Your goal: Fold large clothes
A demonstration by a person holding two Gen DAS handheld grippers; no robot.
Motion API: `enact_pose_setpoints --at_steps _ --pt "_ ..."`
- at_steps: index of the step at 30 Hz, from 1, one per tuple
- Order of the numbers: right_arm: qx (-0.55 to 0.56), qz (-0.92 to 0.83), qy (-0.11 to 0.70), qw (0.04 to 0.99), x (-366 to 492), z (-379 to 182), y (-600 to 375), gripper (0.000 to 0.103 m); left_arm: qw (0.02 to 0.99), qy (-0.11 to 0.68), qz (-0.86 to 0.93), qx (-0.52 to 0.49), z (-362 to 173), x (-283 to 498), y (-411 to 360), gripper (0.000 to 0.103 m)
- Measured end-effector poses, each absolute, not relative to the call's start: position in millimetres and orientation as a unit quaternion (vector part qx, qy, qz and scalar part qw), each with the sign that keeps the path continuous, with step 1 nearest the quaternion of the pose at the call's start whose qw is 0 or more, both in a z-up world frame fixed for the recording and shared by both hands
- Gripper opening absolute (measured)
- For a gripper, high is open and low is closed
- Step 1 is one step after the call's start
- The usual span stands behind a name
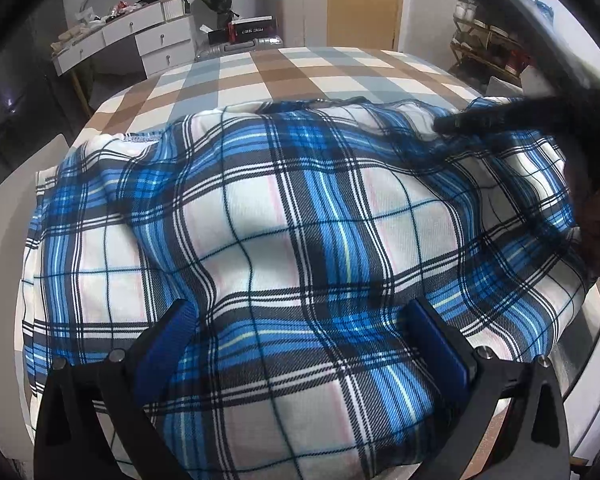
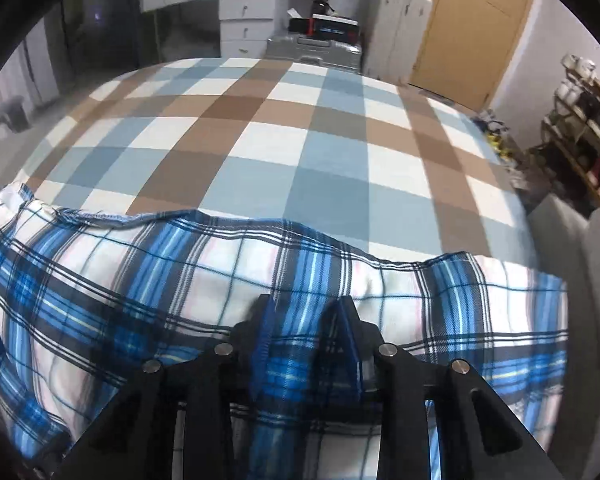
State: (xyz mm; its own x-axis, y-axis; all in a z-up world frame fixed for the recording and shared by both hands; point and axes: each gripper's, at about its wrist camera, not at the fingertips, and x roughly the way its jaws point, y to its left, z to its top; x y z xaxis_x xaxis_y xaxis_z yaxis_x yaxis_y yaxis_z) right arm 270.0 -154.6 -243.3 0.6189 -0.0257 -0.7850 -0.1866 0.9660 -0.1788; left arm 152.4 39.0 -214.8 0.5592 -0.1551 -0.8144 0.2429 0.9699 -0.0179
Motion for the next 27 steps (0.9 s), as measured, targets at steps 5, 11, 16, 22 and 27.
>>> enact_pose_setpoints --at_steps 5,11,16,22,27 --pt "-0.117 0.194 0.391 0.892 257.3 -221.7 -89.4 0.032 0.890 0.444 -0.102 0.018 -202.5 138.6 52.2 0.101" --pt "-0.106 0.231 0.436 0.863 298.4 -263.5 -30.7 0.031 0.904 0.419 -0.056 -0.065 -183.9 108.3 121.6 0.101" --pt "-0.080 0.255 0.408 0.873 295.8 -242.9 -15.6 0.028 0.895 0.432 -0.027 -0.108 -185.6 84.2 162.0 0.101" --pt "-0.154 0.240 0.407 0.868 289.2 -255.1 10.0 0.028 0.889 0.436 -0.021 -0.141 -179.3 51.2 178.8 0.101" --pt "-0.096 0.267 0.380 0.880 253.3 -215.3 -11.3 0.028 0.879 0.436 -0.024 -0.191 -182.9 42.3 190.1 0.101"
